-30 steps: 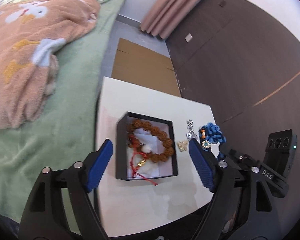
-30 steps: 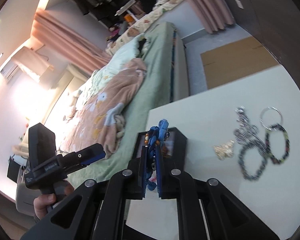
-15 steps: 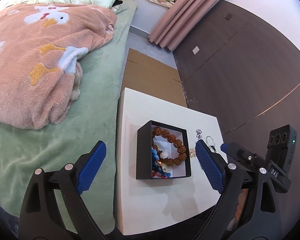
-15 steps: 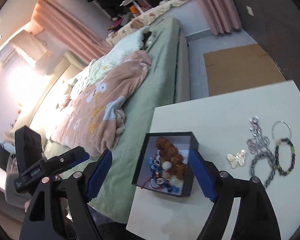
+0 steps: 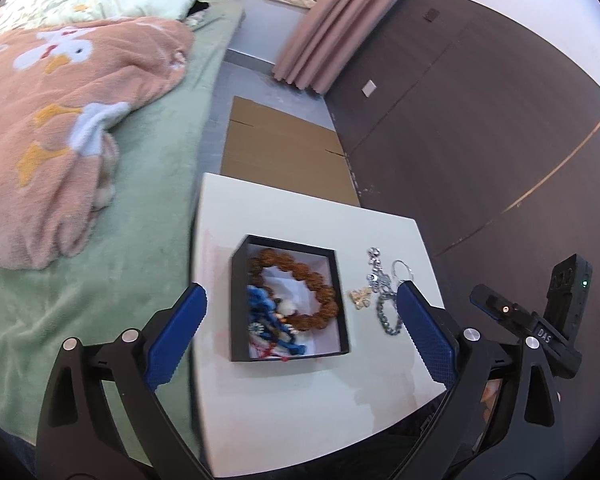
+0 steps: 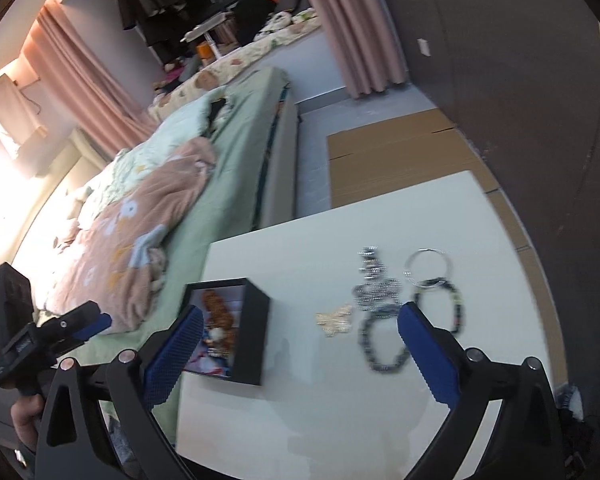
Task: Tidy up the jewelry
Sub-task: 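Move both tools back toward the gold butterfly brooch and bead bracelets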
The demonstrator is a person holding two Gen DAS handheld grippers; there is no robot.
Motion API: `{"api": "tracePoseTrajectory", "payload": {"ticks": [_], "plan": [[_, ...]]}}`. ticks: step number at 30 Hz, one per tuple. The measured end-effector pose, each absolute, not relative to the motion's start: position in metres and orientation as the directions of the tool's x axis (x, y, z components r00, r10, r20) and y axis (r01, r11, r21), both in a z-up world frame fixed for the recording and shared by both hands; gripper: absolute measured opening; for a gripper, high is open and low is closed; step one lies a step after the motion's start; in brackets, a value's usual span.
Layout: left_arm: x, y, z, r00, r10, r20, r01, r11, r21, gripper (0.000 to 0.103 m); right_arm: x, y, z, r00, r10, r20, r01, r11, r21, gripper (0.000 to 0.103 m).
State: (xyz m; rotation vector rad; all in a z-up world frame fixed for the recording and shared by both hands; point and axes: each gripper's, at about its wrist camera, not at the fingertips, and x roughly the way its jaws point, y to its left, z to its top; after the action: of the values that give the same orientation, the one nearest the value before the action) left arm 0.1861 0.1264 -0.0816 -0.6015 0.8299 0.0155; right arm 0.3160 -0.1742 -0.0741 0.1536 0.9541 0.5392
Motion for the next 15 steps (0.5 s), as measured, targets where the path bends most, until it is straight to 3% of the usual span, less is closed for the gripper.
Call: {"api": "tracePoseTrajectory", "payload": {"ticks": [10, 15], "plan": [[0.224, 0.074, -0.085, 0.639, -0.269, -0.721, -0.171, 0.864, -0.474, 0.095, 0.33, -0.223, -0.105, 0.475, 0.477, -0.74, -0.275, 0.879, 0.39, 0.095], [0.248, 0.048, -0.094, 0.579, -0.298, -0.759, -0.153, 0.874, -0.461, 0.074, 0.333, -0.246, -0.131, 0.504, 0.466, -0.727, -0.209, 0.883, 0.42, 0.095]]}}
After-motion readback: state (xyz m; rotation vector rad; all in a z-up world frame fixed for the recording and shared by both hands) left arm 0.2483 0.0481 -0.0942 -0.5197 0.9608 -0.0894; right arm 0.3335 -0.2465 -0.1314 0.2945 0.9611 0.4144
